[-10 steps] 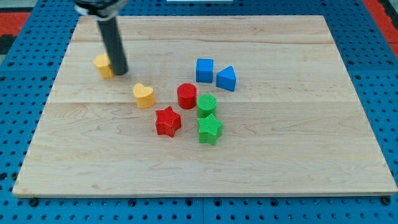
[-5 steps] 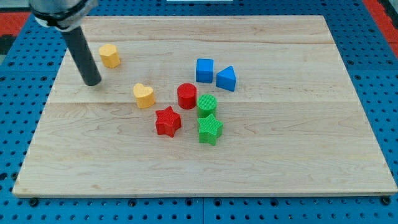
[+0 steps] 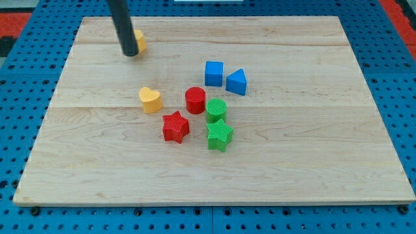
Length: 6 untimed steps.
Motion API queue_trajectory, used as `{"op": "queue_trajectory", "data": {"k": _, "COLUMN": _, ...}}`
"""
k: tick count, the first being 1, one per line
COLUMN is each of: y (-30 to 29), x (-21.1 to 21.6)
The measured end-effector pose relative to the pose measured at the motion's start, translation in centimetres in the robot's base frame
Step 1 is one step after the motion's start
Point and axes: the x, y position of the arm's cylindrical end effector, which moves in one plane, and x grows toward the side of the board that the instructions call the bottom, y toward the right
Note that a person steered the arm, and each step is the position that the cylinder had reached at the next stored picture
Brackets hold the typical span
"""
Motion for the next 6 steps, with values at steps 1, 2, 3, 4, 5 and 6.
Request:
{"op": "queue_trajectory", "data": {"k": 1, "y": 0.9, "x": -1.8}}
{"op": "queue_trajectory", "data": {"k": 2, "y": -3.4, "x": -2.8}}
{"op": "queue_trajectory", "data": {"k": 3, "y": 2.8, "x": -2.7}}
{"op": "queue_trajectory", "data": {"k": 4, "y": 4.9, "x": -4.1}}
{"op": "queue_trajectory", "data": {"k": 5, "y": 0.0, "x": -5.8}}
{"op": "queue_trajectory", "data": {"k": 6, "y": -3.6, "x": -6.6}}
